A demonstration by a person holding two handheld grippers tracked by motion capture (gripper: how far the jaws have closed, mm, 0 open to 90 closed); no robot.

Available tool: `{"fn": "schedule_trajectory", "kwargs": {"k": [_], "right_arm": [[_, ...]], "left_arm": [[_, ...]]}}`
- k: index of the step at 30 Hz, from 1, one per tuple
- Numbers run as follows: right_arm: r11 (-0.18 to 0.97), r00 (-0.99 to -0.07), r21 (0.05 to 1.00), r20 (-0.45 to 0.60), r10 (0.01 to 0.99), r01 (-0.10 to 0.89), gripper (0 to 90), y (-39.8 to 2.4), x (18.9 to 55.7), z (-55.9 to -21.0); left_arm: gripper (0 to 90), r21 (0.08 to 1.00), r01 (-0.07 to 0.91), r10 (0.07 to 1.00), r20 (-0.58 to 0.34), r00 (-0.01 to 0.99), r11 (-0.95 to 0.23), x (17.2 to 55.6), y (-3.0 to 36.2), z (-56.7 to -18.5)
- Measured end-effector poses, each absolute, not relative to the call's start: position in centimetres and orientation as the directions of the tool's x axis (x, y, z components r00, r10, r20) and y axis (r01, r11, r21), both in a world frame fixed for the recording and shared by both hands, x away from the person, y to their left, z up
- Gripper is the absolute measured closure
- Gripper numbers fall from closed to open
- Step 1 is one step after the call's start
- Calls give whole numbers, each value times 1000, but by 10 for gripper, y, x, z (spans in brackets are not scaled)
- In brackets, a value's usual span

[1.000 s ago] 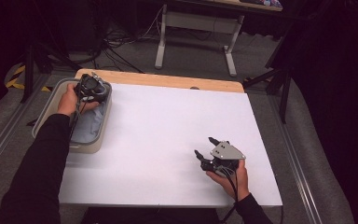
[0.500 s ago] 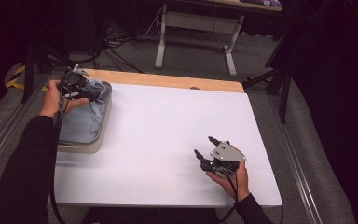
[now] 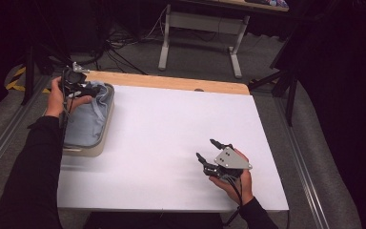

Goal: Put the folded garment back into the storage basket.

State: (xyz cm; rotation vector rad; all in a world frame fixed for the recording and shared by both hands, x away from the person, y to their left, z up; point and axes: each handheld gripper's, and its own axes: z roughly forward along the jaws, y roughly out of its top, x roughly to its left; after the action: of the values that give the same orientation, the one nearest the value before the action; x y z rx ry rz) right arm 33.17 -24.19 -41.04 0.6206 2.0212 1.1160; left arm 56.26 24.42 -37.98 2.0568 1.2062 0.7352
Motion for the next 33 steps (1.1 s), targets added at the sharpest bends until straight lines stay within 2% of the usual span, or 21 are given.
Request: {"fn": "schedule_trajectory", "kwargs": {"k": [5,11,14,16,20,26,33], "right_arm": [[505,-612,861,-364,702,67,343,-244,332,-412],[502,-605,861,-361,710,76,343,-247,330,-412],[500,-603,862,-356,714,83,342,-249,330,-412],[499,-600,863,-356,716,83,343,-250,329,-413],[496,-598,864,-354,719,85,342,-251,327,-413],[498,-595,863,-355,721,89,342,-251,326,-413],[501,-606,860,-351,714,93,340,-250,326,-413]], "left_arm": [[301,741,557,899,143,413,-374,572,243,-385],[348,725,578,900,134,415,-375,578,243,-386],[422,715,579,893,145,426,-392,580,241,-388],[546,711,577,887,144,440,-401,581,240,-389],[710,698,584,882,152,445,-415,582,241,-391],[791,667,596,869,166,466,-447,580,242,-392],[816,613,620,845,159,511,-490,578,240,-403]]}}
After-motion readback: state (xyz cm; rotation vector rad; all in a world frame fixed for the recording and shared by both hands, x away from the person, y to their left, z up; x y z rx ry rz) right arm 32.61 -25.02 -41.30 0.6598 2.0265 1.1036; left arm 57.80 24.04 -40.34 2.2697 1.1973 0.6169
